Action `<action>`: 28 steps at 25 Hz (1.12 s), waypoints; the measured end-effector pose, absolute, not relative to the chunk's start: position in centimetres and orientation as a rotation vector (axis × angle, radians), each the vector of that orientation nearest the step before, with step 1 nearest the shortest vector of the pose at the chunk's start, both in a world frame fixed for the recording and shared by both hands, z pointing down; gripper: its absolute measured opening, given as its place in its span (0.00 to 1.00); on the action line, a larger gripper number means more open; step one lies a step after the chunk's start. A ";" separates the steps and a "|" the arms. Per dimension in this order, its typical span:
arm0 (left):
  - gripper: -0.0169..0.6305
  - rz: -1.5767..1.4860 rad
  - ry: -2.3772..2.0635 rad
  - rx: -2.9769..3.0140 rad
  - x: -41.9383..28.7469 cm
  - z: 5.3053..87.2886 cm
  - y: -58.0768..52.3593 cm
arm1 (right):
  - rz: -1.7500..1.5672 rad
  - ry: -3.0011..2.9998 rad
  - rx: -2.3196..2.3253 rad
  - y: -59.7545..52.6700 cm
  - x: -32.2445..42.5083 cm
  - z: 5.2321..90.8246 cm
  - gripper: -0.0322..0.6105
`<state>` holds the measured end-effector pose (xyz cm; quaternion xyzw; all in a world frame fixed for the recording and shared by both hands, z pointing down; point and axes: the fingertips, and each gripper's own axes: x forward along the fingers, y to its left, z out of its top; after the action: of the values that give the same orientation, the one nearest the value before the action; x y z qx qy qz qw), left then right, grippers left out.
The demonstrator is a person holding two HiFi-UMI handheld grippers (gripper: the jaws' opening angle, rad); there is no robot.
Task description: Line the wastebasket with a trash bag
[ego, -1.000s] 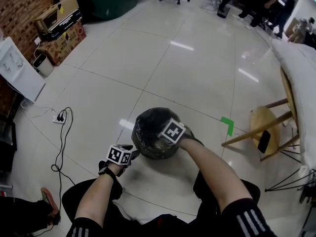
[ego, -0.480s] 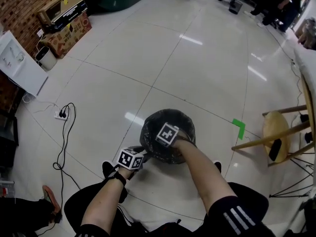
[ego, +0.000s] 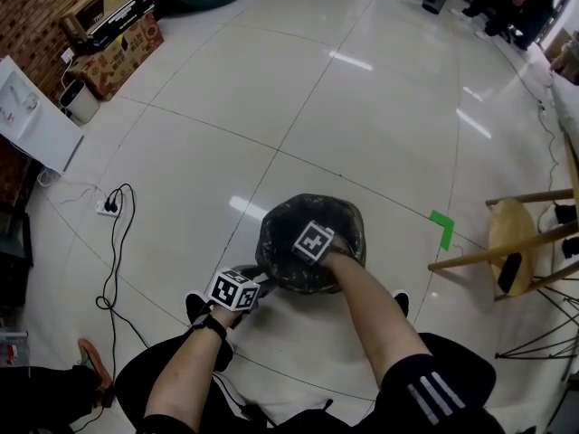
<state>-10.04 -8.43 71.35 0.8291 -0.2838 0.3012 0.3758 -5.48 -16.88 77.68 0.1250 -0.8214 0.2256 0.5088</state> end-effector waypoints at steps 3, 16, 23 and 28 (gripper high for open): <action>0.34 0.775 -0.724 2.126 -10.2 71.2 -8.3 | 0.525 -2.021 0.304 -17.3 -5.9 76.3 0.22; 0.35 0.819 -0.768 2.135 -12.2 69.2 -7.9 | 0.578 -2.364 0.338 -17.5 -8.4 64.0 0.35; 0.35 0.786 -0.876 2.161 -14.4 65.5 -10.1 | 0.612 -2.457 0.559 -17.0 -2.3 56.6 0.35; 0.35 0.667 -1.042 2.216 -16.9 59.1 -13.7 | 0.740 -2.304 0.996 -21.3 8.3 58.0 0.30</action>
<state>-16.94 -13.70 59.14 0.8336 -0.3921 0.2509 0.2973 8.34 -21.30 57.99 0.3676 -0.8503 0.2732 0.2592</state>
